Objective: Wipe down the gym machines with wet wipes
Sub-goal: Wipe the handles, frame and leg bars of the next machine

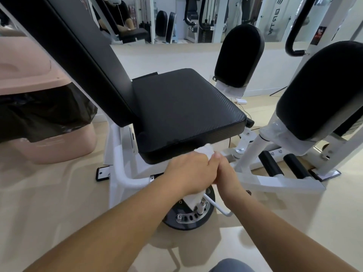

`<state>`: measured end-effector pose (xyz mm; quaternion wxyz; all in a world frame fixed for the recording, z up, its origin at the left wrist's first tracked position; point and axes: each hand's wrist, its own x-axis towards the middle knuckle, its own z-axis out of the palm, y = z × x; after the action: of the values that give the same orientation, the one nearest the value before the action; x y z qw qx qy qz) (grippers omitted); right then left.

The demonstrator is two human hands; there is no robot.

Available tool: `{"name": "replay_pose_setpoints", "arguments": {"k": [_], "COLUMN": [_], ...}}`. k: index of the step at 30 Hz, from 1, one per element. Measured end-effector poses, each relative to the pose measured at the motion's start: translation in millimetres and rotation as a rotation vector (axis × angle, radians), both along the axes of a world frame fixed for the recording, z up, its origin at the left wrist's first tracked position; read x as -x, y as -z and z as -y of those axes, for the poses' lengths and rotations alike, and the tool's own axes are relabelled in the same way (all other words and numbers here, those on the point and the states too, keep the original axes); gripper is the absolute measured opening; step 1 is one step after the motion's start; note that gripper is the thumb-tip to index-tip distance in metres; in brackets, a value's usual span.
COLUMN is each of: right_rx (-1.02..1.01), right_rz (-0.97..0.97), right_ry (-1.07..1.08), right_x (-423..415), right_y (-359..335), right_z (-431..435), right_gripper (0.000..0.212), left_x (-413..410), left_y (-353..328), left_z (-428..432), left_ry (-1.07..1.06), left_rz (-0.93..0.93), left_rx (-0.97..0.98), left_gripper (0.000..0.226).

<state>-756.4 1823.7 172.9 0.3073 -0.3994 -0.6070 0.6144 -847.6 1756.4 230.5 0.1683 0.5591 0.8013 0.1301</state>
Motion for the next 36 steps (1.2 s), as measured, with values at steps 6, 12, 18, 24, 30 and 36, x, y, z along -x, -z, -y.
{"name": "replay_pose_setpoints", "arguments": {"k": [6, 12, 18, 24, 30, 36], "right_rx": [-0.085, -0.308, -0.591, -0.605, -0.508, -0.365], "right_rz": [0.164, 0.374, 0.672, 0.747, 0.573, 0.423], "right_ry": [0.041, 0.037, 0.034, -0.041, -0.018, -0.012], "right_x": [-6.1, -10.7, -7.3, -3.2, -0.8, -2.7], "right_y": [-5.2, -7.7, -27.9, -36.3, -29.6, -25.1], "right_z": [-1.6, -0.9, -0.5, -2.8, -0.5, -3.8], "right_gripper": [0.026, 0.041, 0.026, 0.024, 0.027, 0.026], "left_x": [-10.5, 28.0, 25.5, 17.4, 4.3, 5.8], "left_y": [19.8, 48.9, 14.5, 30.5, 26.8, 9.2], "left_z": [37.0, 89.9, 31.7, 70.0, 82.6, 26.1], "left_ry": [0.014, 0.058, -0.082, -0.106, -0.103, -0.009], "left_rz": [-0.137, -0.222, -0.187, -0.157, -0.204, -0.233], "left_rx": [-0.351, -0.432, -0.073, -0.316, -0.240, -0.096], "left_gripper": [0.040, 0.032, 0.057, 0.042, 0.047, 0.057]}}
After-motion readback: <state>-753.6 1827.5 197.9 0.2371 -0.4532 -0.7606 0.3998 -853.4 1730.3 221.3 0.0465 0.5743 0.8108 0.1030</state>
